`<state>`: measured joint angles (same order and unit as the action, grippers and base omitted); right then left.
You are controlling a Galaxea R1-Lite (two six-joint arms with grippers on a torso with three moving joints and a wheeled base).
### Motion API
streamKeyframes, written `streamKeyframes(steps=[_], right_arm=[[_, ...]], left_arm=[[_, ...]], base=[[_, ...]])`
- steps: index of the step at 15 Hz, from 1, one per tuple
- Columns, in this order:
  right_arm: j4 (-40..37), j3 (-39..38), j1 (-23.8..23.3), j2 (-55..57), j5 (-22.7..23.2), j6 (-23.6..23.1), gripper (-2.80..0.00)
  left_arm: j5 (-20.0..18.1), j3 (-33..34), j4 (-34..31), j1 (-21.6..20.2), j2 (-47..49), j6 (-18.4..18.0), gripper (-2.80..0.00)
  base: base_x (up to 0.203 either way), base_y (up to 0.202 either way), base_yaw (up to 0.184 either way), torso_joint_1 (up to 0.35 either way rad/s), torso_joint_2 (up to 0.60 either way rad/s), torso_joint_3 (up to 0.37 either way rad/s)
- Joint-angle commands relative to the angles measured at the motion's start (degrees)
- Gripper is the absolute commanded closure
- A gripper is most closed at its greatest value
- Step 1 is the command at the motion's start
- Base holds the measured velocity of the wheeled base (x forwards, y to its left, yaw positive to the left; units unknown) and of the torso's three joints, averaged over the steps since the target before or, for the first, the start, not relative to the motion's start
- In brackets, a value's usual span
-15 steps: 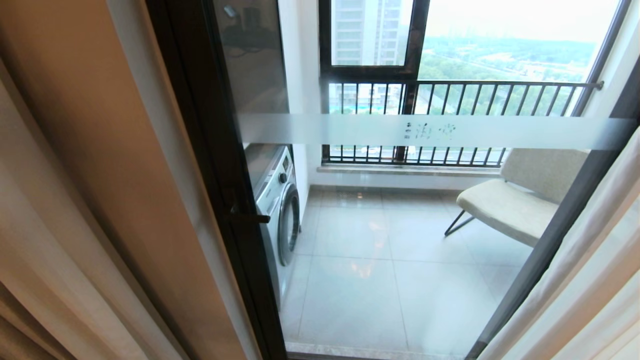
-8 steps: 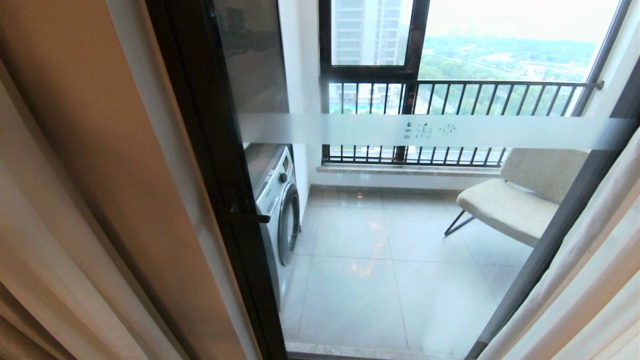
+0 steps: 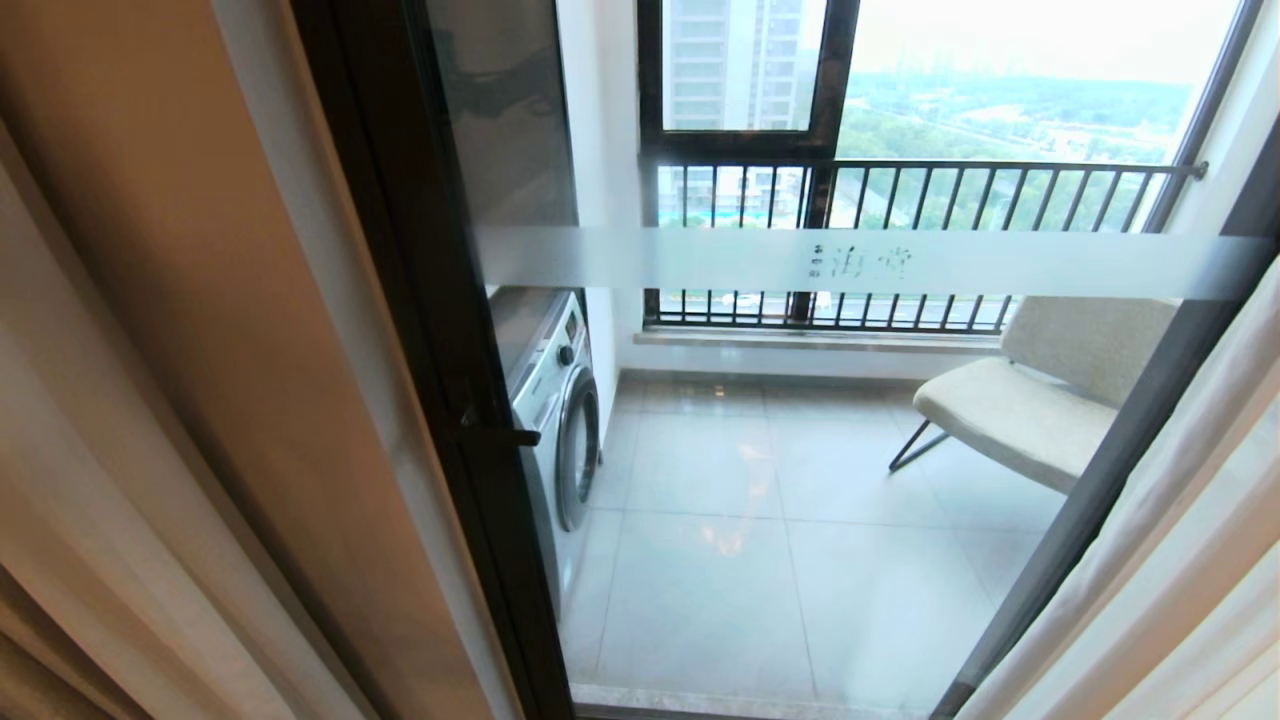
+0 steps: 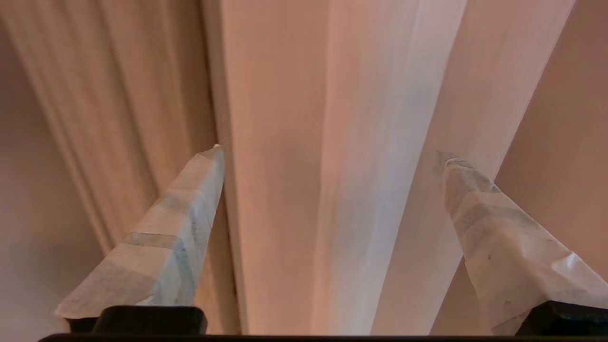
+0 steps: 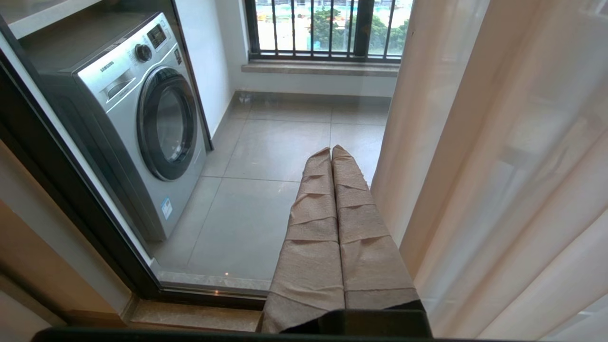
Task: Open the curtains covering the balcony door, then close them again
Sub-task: Close the inner curtains on both sides
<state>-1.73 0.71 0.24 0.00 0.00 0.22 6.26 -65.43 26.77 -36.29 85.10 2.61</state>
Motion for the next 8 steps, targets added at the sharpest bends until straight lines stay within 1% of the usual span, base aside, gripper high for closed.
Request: streamKeyframes(steps=[1,3,5,8], right_arm=[[0.0,0.0,0.0,0.1,0.0,0.0,0.00],[0.0,0.0,0.0,0.0,0.0,0.0,0.00],[0.0,0.0,0.0,0.1,0.0,0.0,0.00],[0.0,0.0,0.0,0.1,0.0,0.0,0.00]], left_arm=[[-0.3,-1.1,2.9,0.0,5.1,0.0,-2.80],[-1.6,-1.4,6.0,0.1,7.2,0.0,-2.80],[-3.2,-1.4,7.9,0.2,9.0,0.0,-2.80],[-4.5,-1.4,10.3,0.3,11.2,0.0,-2.80]], base=[[0.000,0.000,0.000,0.000,0.00,0.000],[0.000,0.000,0.000,0.000,0.00,0.000],[0.000,0.000,0.000,0.000,0.00,0.000],[0.000,0.000,0.000,0.000,0.00,0.000]])
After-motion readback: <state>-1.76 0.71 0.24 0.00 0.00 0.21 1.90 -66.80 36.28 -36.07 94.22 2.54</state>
